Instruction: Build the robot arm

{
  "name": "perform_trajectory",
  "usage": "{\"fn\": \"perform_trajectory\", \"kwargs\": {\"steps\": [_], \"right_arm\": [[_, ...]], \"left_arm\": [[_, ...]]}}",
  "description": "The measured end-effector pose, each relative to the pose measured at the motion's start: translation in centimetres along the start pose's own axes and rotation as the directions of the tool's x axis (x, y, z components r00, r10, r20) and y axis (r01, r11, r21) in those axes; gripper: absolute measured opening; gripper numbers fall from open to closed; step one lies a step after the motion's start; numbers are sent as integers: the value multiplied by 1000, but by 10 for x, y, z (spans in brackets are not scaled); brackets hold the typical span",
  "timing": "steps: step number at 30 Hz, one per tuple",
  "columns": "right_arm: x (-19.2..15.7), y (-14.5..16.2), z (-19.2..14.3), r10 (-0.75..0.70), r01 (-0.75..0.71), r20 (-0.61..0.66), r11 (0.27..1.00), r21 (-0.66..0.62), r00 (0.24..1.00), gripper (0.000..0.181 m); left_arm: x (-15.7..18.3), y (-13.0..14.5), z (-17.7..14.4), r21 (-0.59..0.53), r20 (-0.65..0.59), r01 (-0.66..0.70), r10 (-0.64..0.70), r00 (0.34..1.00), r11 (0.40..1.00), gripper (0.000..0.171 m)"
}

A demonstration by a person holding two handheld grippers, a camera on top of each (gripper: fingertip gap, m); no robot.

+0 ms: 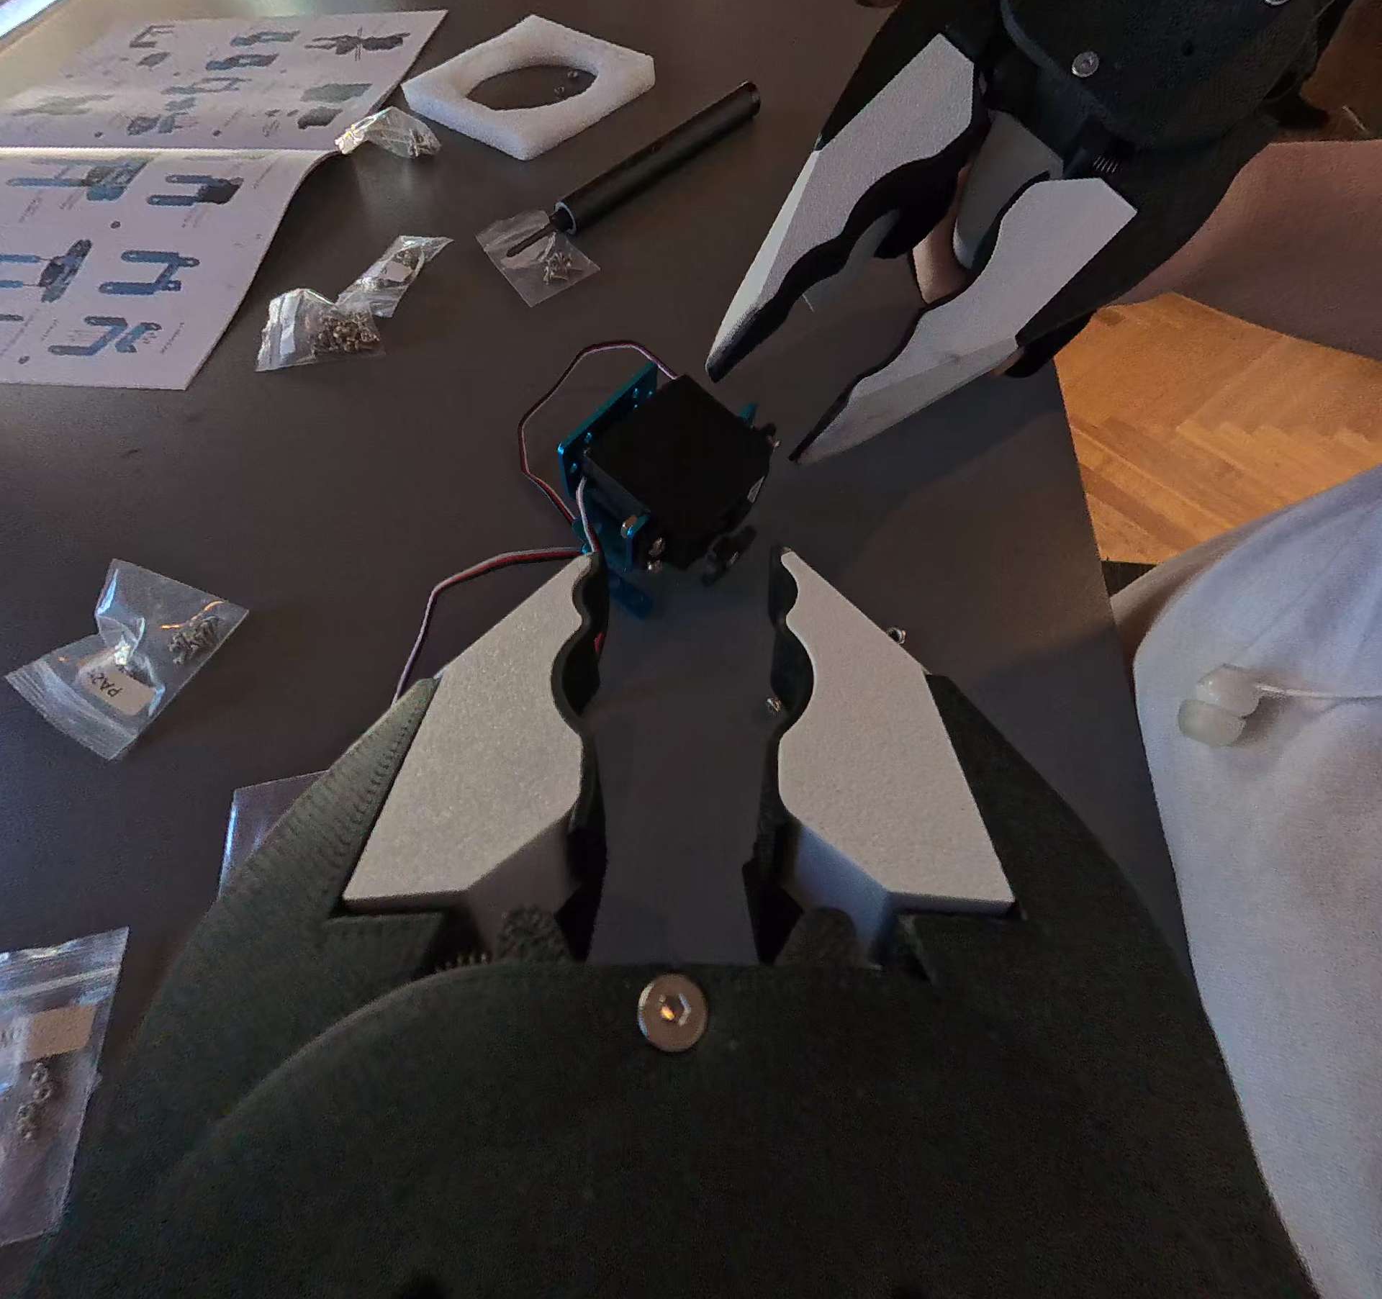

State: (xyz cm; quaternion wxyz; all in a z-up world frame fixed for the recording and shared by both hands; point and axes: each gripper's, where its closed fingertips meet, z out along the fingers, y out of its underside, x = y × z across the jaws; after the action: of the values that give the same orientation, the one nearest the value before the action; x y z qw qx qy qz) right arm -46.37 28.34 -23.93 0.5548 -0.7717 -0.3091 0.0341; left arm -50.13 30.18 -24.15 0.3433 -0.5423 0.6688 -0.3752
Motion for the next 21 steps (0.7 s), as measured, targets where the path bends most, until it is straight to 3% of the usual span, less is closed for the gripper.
{"fn": "perform_trajectory", "kwargs": {"steps": [21], "right_arm": [[-3, 0, 3, -3, 3, 30, 1000, -3, 1000, 15]], "left_arm": [[4, 8, -1, -15, -12, 31, -31, 999, 999, 43]]}}
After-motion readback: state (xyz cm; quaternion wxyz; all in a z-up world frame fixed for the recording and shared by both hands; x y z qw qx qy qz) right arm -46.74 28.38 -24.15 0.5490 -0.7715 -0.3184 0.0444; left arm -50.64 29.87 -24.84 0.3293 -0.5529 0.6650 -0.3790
